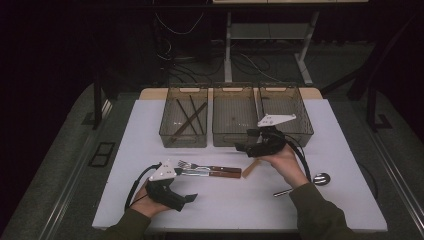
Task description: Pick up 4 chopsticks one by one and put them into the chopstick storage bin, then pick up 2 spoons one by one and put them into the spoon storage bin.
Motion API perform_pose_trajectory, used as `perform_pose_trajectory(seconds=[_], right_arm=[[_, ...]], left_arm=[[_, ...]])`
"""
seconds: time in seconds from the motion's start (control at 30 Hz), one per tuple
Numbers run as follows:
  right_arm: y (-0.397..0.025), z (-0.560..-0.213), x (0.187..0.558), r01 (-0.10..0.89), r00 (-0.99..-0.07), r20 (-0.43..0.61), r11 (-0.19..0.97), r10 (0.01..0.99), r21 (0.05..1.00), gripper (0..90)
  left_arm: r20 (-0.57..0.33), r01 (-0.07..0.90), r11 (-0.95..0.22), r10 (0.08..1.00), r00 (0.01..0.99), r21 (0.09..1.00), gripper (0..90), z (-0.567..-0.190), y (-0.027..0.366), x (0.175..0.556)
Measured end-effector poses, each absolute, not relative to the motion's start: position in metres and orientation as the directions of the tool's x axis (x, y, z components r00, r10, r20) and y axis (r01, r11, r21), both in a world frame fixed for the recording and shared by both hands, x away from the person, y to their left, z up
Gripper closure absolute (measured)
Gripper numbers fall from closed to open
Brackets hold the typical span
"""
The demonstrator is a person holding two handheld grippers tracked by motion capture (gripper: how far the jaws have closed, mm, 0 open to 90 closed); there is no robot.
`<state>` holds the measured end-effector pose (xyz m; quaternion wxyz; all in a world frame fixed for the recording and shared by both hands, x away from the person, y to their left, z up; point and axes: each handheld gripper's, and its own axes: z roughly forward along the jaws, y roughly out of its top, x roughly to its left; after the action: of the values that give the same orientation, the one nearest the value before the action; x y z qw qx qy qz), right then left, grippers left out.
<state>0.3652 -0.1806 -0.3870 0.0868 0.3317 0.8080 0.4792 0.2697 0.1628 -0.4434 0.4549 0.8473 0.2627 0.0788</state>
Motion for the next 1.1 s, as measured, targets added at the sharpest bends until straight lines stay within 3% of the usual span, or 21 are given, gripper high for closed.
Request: perform_pose_trajectory(seconds=[0.77,0.9,1.1], right_arm=[[-0.263,-0.402,0.319,0.484,-0.734,0.186,0.31,0.653,0.818,24.9],[-0.276,-0.404,0.312,0.498,-0.727,0.196,0.309,0.659,0.81,31.2],[-0.293,-0.409,0.301,0.527,-0.713,0.185,0.343,0.676,0.778,49.5]], left_arm=[[-0.106,0.383,-0.447,0.53,0.841,0.808,0.0,-0.444,0.164,0.27],[-0.101,0.382,-0.45,0.532,0.841,0.807,0.0,-0.443,0.164,0.269],[-0.101,0.38,-0.45,0.53,0.842,0.808,0.0,-0.443,0.165,0.269]])
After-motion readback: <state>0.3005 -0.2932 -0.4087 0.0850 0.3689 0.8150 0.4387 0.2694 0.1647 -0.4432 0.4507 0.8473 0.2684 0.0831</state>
